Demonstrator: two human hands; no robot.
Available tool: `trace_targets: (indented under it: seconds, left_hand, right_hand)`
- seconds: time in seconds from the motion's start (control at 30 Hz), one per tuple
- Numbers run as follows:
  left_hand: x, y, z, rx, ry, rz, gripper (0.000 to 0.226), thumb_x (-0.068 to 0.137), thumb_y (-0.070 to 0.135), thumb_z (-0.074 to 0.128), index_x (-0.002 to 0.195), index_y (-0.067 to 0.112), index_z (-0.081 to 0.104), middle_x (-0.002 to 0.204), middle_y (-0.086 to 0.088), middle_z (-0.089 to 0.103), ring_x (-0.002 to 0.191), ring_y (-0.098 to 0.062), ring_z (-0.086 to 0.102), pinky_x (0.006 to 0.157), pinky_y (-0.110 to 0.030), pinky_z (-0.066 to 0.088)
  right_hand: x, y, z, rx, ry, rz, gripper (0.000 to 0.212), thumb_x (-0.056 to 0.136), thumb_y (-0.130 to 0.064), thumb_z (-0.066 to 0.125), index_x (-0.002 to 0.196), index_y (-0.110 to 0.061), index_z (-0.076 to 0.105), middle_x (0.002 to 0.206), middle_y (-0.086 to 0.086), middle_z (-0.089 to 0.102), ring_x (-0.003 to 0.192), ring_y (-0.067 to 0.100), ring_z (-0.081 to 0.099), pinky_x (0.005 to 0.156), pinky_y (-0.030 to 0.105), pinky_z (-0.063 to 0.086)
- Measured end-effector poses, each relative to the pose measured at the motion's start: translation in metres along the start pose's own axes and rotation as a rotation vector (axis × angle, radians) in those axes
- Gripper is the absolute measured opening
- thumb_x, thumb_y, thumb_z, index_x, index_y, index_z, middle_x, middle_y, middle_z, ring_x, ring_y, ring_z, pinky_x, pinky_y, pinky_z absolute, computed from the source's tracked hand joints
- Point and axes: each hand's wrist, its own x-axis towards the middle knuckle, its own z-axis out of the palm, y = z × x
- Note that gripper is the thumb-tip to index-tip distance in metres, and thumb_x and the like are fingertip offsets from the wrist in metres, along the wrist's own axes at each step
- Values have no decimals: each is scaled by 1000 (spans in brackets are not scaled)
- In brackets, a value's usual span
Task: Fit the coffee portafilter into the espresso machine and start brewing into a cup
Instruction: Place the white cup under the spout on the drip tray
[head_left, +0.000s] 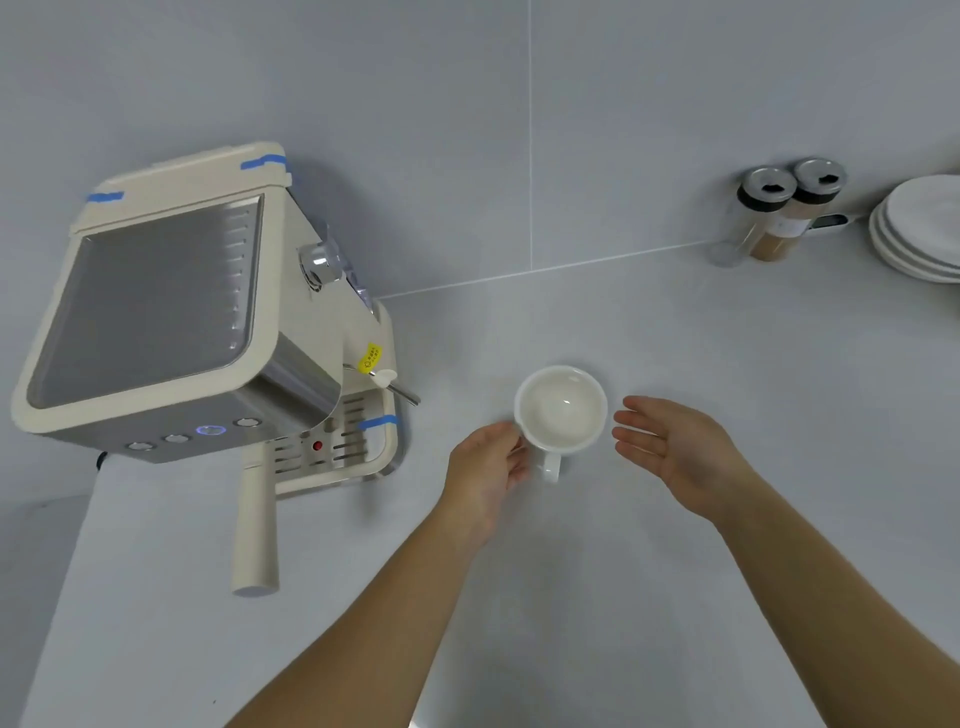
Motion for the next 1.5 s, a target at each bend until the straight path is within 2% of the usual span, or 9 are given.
trace_targets:
  seconds: [0.13,0.3,0.57,0.77,0.93,1.03,1.23,1.4,1.5]
  left_hand:
    - [13,2,8,1,-5,2,14,91,12,59,99,10,71,101,-10,69,92,-22,64,90,-36,54]
    - [19,3,11,-115,-3,-43,25,96,11,58,117,10,69,114,-11,75,107,-25,71,91,-36,58]
    - [4,3,10,-166,-21,-24,21,94,9,60,109,14,74,107,-6,78,98,-21,75,88,-35,60]
    - [-19,-7,-9,-282,16,-13,19,93,12,64,108,17,74,106,-2,78,101,-21,74,90,-37,59]
    - [-42,-18,-33,-393,54,13,21,94,14,64,112,15,74,106,-2,78,104,-22,73,86,-34,60]
    - [-53,-24,-50,-470,103,21,22,93,13,64,113,10,73,104,-2,79,106,-23,72,92,-37,57]
    - [-74,-35,-78,-626,201,49,23,89,15,70,111,13,75,102,0,79,106,-22,71,92,-37,56]
    - [-81,-41,-96,-741,296,63,28,94,24,65,121,18,68,118,-3,73,110,-22,69,79,-34,58]
    - [-80,-40,-102,-781,322,92,29,96,26,62,124,21,67,123,0,71,114,-20,66,81,-34,57]
  right_hand:
    - [15,2,6,-32,-35,0,20,96,-15,59,112,-4,65,118,19,67,106,33,67,87,40,55]
    - [22,4,13,-73,-76,-8,19,96,-9,58,112,-5,67,110,13,72,96,27,71,86,38,56]
    - [17,3,19,-122,-78,-41,17,93,-5,60,103,-11,73,106,7,76,99,23,71,82,33,55]
    - [3,6,32,-185,-144,-75,18,92,-6,61,104,-10,75,105,6,77,97,22,73,78,31,55]
    - [-13,16,54,-233,-196,-66,14,92,-11,64,103,-8,73,107,7,75,101,23,71,76,37,59]
    - [-23,24,70,-252,-239,-73,14,91,-10,64,102,-7,72,106,8,75,99,22,71,73,36,61]
    - [-42,44,105,-296,-344,-78,20,91,-3,62,106,-10,73,105,4,76,103,21,70,82,36,59]
    - [-56,57,133,-362,-437,-95,34,91,0,59,113,-20,74,109,-6,77,105,12,70,91,33,55]
    - [-59,63,150,-380,-454,-112,34,91,-3,58,110,-26,75,110,-8,77,105,11,70,91,33,55]
